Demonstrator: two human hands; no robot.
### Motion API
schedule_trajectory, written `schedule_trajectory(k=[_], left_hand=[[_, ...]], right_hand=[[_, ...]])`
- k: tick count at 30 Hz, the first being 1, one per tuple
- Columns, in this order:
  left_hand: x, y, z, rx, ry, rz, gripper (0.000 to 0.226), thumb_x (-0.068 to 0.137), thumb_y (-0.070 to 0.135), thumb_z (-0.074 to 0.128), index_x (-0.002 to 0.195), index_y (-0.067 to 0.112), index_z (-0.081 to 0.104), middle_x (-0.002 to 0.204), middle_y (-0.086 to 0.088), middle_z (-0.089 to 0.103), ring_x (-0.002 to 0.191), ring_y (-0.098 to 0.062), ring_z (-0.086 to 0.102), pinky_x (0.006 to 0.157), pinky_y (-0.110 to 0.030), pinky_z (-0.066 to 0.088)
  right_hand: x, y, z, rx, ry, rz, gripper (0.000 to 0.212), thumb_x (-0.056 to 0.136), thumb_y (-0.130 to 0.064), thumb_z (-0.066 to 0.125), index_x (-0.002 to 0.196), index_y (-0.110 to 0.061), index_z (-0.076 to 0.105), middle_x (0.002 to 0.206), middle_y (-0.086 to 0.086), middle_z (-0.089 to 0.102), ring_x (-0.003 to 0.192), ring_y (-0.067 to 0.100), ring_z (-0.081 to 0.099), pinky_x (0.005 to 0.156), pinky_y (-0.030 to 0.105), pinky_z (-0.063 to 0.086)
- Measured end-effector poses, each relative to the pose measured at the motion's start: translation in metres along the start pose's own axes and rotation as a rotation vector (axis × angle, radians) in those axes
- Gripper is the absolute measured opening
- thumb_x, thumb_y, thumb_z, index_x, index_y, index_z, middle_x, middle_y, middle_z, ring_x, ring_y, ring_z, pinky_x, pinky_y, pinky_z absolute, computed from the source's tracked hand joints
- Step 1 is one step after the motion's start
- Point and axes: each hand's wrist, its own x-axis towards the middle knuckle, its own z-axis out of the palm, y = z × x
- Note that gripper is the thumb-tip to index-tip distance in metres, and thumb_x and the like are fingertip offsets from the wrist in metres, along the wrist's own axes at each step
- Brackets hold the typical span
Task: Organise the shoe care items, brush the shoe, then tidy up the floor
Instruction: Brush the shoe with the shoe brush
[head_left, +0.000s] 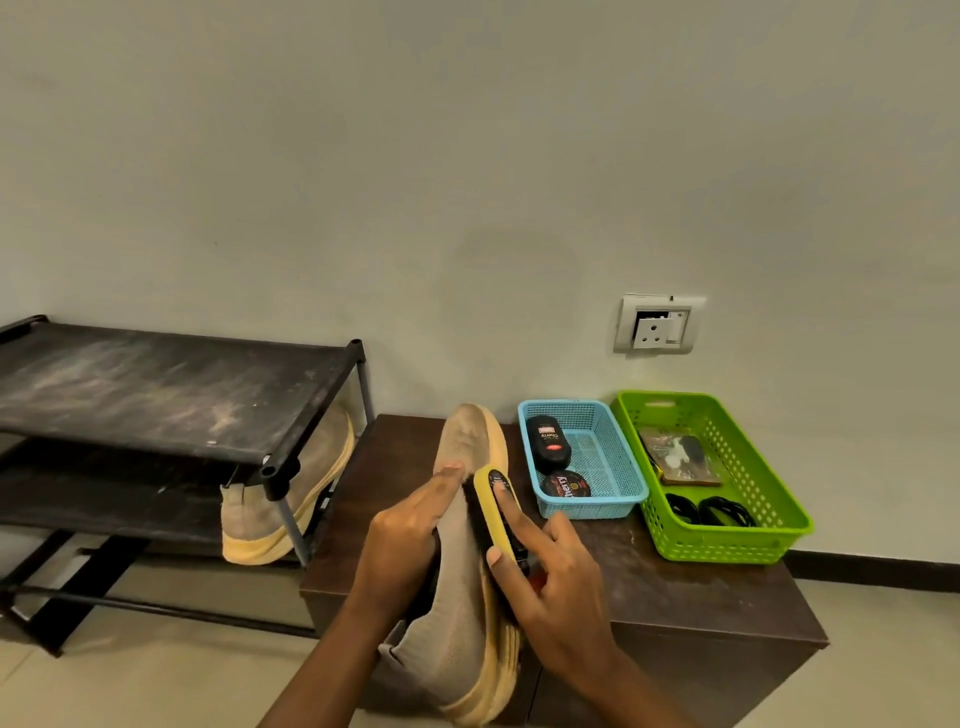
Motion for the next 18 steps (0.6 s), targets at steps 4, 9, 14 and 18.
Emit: schedule_trajectory(k=[4, 9, 14, 18], left_hand=[[0.0, -0.003, -0.004, -0.03, 0.051, -0.041, 0.057, 0.07, -0.011, 0.074, 0.123, 0.004, 0.059, 0.123, -0.008, 0.062, 0.113, -0.008, 0.057, 0.098, -0.015, 0.042], [0.001, 0.003, -0.003, 0.038, 0.028, 0.085, 0.059, 0.066, -0.006, 0.077, 0.122, 0.002, 0.059, 0.121, -0.01, 0.063, 0.111, -0.015, 0.061, 0.097, -0.022, 0.045], [0.005, 0.014, -0.006, 0.103, 0.041, 0.193, 0.042, 0.079, -0.006, 0.055, 0.12, 0.002, 0.062, 0.118, -0.011, 0.065, 0.11, -0.017, 0.063, 0.089, -0.028, 0.053], [0.009, 0.025, 0.001, 0.234, 0.031, 0.337, 0.032, 0.088, 0.007, 0.049, 0.114, 0.003, 0.067, 0.115, -0.013, 0.067, 0.108, -0.019, 0.064, 0.084, -0.029, 0.056]], right_hand=[[-0.004, -0.001, 0.002, -0.025, -0.095, -0.086, 0.053, 0.085, -0.058, 0.044, 0.136, -0.057, 0.03, 0.077, -0.017, 0.032, 0.062, 0.002, 0.041, 0.057, 0.009, 0.035], [0.008, 0.015, 0.002, 0.042, -0.001, 0.062, 0.053, 0.081, -0.06, 0.042, 0.133, -0.057, 0.034, 0.075, -0.009, 0.036, 0.072, 0.002, 0.045, 0.061, 0.006, 0.035], [0.016, 0.019, 0.009, 0.025, 0.073, 0.131, 0.054, 0.083, -0.055, 0.044, 0.135, -0.049, 0.034, 0.075, -0.007, 0.039, 0.069, 0.003, 0.044, 0.063, 0.007, 0.035], [0.014, 0.014, 0.014, 0.145, 0.131, 0.18, 0.053, 0.084, -0.048, 0.048, 0.136, -0.041, 0.041, 0.084, -0.006, 0.051, 0.082, 0.002, 0.051, 0.071, 0.006, 0.037]])
